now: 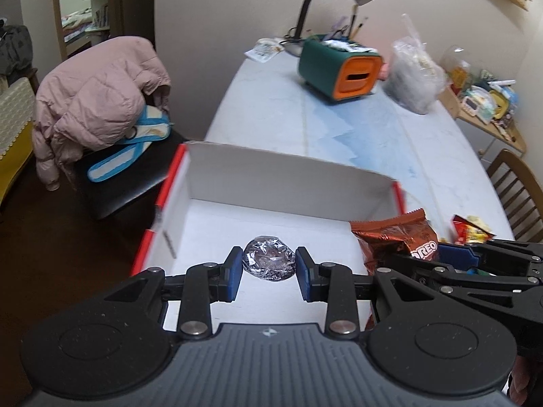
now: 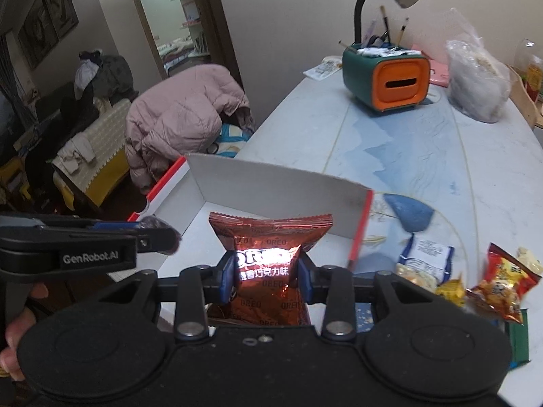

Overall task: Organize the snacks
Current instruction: 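Carry the Oreo packet and foil chocolate with both tools over the box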

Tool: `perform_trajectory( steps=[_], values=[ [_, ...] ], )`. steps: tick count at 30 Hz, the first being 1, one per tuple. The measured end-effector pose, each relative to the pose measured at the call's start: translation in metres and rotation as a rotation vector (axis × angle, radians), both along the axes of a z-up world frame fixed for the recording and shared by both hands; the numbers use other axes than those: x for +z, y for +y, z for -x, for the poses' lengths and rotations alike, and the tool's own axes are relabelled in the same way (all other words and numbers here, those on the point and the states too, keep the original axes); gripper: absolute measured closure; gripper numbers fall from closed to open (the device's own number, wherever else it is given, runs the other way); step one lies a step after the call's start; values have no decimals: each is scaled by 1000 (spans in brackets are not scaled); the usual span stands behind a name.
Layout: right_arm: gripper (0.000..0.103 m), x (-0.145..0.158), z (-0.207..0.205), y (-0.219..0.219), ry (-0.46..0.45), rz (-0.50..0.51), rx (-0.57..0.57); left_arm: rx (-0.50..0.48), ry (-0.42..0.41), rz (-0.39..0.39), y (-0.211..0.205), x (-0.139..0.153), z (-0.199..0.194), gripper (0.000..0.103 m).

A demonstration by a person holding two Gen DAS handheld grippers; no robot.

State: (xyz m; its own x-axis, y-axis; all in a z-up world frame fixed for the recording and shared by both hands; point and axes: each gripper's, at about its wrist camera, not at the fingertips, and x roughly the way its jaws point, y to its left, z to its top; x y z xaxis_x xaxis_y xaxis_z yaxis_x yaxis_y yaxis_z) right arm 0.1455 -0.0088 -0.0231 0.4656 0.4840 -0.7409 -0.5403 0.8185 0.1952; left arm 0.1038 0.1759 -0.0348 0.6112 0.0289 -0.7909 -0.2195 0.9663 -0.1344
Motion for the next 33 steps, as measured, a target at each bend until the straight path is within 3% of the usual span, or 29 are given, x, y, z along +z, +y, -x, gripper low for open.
perform_trajectory(
  steps=[10, 20, 33],
  values=[
    [67, -36, -20, 45, 87, 62, -2, -3, 109, 18, 42, -36, -32, 70],
    [67, -68, -28, 69, 151, 120, 12, -51, 233, -10, 45, -71, -50, 70],
    [66, -87, -31, 77, 198, 163, 23, -101, 273, -23, 41, -82, -53, 70]
  ],
)
